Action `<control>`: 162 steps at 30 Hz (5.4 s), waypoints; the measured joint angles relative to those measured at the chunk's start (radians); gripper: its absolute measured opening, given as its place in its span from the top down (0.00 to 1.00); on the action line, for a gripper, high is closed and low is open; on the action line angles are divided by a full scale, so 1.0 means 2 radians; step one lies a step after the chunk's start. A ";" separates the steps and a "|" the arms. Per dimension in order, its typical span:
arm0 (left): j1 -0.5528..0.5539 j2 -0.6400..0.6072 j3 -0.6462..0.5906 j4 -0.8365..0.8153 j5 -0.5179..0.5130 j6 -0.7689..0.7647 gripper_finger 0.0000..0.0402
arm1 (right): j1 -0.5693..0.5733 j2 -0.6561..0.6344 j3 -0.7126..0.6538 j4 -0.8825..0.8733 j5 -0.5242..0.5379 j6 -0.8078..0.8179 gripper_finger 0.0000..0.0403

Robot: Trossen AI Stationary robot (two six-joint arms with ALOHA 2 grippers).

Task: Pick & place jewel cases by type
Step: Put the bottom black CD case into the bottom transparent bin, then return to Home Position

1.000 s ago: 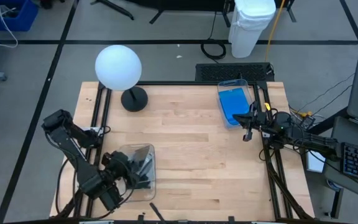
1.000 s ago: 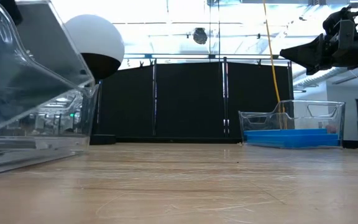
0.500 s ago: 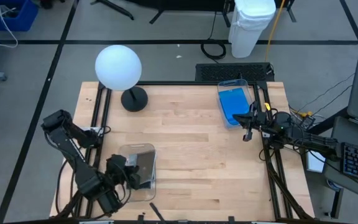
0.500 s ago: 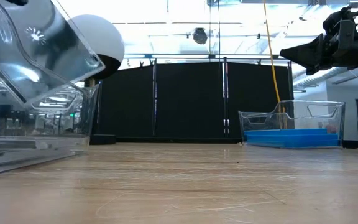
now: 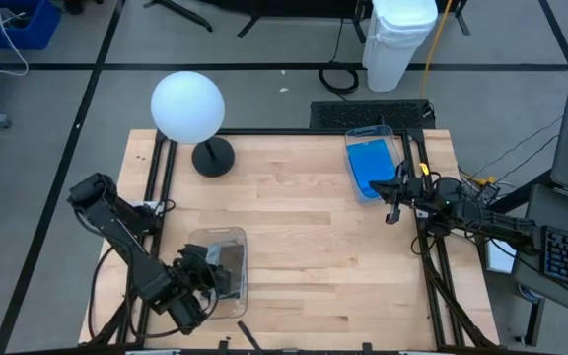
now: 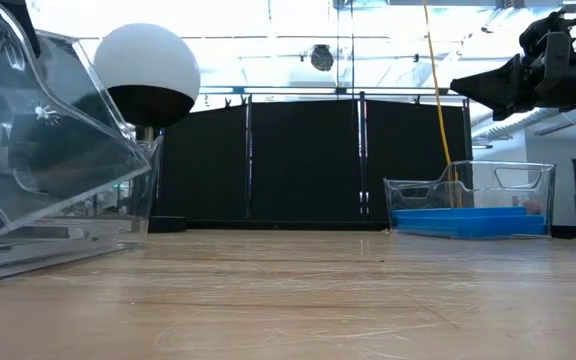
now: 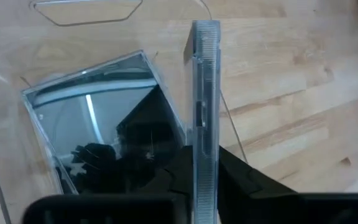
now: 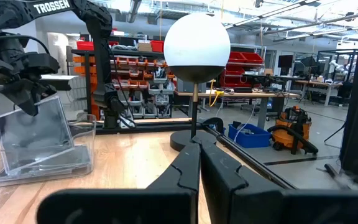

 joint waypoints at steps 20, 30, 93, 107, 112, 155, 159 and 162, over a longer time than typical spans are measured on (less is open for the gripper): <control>0.017 0.000 0.000 0.003 -0.027 0.050 0.62 | 0.000 0.000 0.000 0.000 0.000 0.000 0.99; 0.030 0.000 0.000 0.006 -0.018 0.071 0.62 | 0.000 0.000 0.000 0.000 0.000 0.000 0.99; 0.103 0.016 -0.001 -0.073 0.084 0.000 0.62 | 0.000 0.000 0.000 0.000 0.000 0.000 0.99; 0.112 0.016 -0.001 -0.087 0.052 0.027 0.62 | 0.000 0.000 0.000 0.000 0.000 0.000 0.99; 0.112 0.016 -0.001 -0.115 0.032 0.028 0.62 | 0.000 0.000 0.000 0.000 0.000 0.000 0.99; 0.077 -0.169 -0.223 0.286 -0.248 0.635 0.67 | 0.000 0.000 0.000 0.000 0.000 0.000 0.99; 0.108 -0.259 -0.340 0.480 -0.179 0.754 0.79 | 0.000 0.000 0.000 0.000 0.000 0.000 0.99; 0.139 -0.332 -0.413 0.625 -0.109 0.884 0.89 | 0.000 0.000 0.000 0.000 0.000 0.000 0.99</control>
